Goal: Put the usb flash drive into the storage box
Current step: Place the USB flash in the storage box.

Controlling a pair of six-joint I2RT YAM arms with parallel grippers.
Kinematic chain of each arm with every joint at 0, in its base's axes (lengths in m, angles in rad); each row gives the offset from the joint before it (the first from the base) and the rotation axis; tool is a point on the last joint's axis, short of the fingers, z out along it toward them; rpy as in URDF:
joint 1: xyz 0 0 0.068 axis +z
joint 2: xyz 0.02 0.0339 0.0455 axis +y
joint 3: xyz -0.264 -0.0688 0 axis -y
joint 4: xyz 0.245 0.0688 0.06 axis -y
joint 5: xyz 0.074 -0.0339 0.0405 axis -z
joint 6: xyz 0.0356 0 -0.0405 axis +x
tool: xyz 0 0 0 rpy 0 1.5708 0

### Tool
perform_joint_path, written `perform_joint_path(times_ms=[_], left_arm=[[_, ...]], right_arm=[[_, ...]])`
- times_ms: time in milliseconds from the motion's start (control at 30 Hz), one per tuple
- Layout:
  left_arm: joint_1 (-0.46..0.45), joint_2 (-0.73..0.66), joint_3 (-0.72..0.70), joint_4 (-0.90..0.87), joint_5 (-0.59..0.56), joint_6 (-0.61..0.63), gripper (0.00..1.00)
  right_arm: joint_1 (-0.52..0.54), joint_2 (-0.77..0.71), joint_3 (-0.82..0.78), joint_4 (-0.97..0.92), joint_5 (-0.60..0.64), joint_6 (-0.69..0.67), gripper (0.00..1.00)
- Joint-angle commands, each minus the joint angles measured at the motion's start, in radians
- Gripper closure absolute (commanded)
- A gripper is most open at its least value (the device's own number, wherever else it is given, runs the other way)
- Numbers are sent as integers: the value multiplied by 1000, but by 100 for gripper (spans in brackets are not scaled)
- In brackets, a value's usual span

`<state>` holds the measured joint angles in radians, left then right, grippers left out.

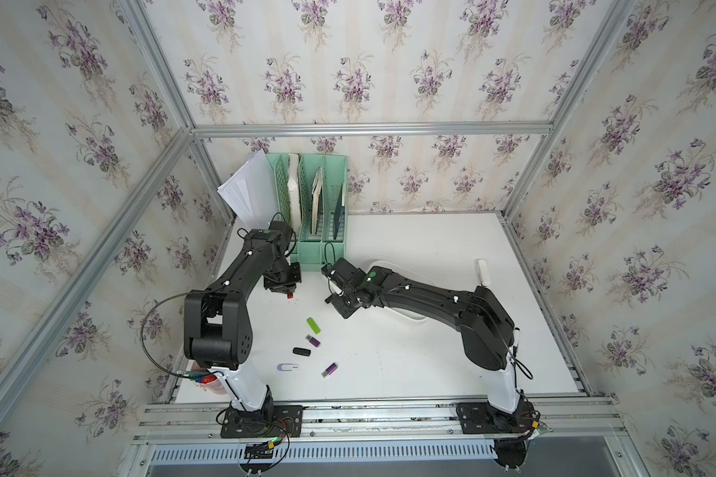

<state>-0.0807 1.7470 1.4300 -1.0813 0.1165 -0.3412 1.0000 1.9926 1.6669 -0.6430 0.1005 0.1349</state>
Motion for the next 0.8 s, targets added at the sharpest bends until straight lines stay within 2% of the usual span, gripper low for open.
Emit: perform_joint_path(times_ms=[0, 167, 333, 567, 767], left_arm=[[-7, -10, 23, -29, 18, 1, 78], [-54, 14, 93, -60, 22, -17, 78], [-148, 69, 197, -87, 25, -44, 77], [-233, 141, 316, -118, 32, -73, 77], [-250, 151, 329, -127, 28, -76, 77]], right_arm=[[-30, -68, 0, -57, 69, 29, 78], [-114, -184, -79, -77, 112, 34, 78], [-201, -242, -197, -37, 99, 43, 78], [-257, -212, -273, 51, 44, 58, 79], [-268, -129, -264, 106, 6, 69, 79]])
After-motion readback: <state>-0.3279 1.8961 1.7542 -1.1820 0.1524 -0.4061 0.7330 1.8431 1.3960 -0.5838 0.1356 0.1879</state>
